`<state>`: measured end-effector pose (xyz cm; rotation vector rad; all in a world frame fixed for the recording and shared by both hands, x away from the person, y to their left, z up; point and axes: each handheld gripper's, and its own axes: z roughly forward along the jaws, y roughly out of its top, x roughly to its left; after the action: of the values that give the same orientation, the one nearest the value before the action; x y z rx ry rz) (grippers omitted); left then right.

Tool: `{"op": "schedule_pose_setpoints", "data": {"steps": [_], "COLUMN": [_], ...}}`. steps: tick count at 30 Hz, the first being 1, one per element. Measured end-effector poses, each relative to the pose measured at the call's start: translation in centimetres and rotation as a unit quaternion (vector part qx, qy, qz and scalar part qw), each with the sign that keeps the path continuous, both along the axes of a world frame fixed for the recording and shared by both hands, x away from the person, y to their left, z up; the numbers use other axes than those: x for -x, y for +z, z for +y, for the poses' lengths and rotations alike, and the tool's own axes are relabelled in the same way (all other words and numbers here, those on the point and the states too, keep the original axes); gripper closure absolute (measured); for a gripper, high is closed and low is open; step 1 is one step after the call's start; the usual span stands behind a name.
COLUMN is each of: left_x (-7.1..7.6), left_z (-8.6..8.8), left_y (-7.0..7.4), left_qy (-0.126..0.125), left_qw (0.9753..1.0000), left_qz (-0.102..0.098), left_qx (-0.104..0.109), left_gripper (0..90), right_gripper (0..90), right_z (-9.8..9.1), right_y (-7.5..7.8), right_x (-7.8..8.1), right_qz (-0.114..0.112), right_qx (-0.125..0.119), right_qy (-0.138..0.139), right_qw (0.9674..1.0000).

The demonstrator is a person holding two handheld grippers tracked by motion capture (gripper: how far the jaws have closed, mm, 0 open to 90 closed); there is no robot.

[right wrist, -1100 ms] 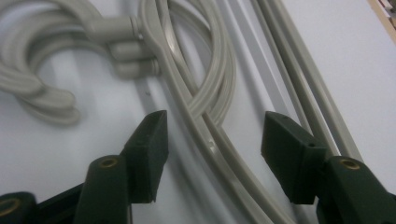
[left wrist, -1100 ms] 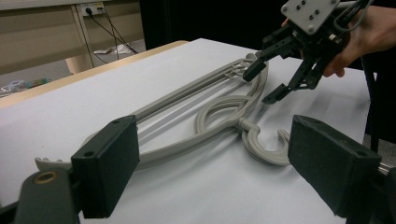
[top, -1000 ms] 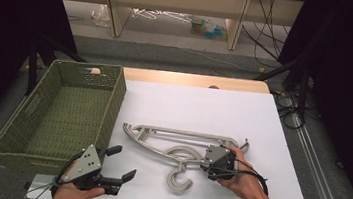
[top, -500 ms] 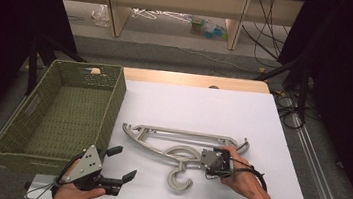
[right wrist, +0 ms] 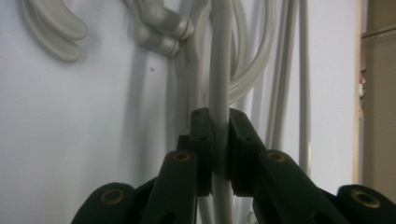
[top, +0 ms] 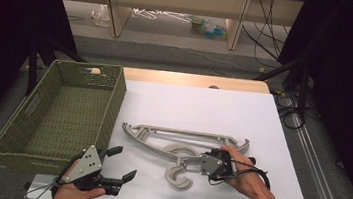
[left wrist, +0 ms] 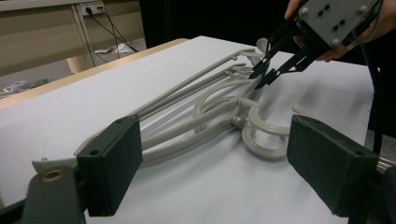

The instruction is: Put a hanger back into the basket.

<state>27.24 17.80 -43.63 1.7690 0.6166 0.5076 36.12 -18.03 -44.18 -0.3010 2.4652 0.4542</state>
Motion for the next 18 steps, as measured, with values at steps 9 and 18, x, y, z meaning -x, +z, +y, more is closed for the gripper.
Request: {"op": "schedule_pose_setpoints", "data": {"steps": [9, 18], "left_x": [0.2, 0.3], "left_z": [0.0, -0.8], "left_y": [0.0, 0.4], "left_qy": [0.005, -0.001], "left_qw": [1.0, 0.9984], "left_qz": [-0.002, -0.041], "left_qx": [0.006, -0.038], "left_gripper": [19.0, 19.9], "right_gripper": [82.5, 82.6], "right_z": [0.3, -0.8], "right_y": [2.7, 4.1], "right_x": [2.2, 4.3], "right_qz": [-0.061, -0.04], "right_qx": [0.017, -0.034], "right_qy": [0.057, 0.077], "right_qw": [0.9964, 0.9956]}}
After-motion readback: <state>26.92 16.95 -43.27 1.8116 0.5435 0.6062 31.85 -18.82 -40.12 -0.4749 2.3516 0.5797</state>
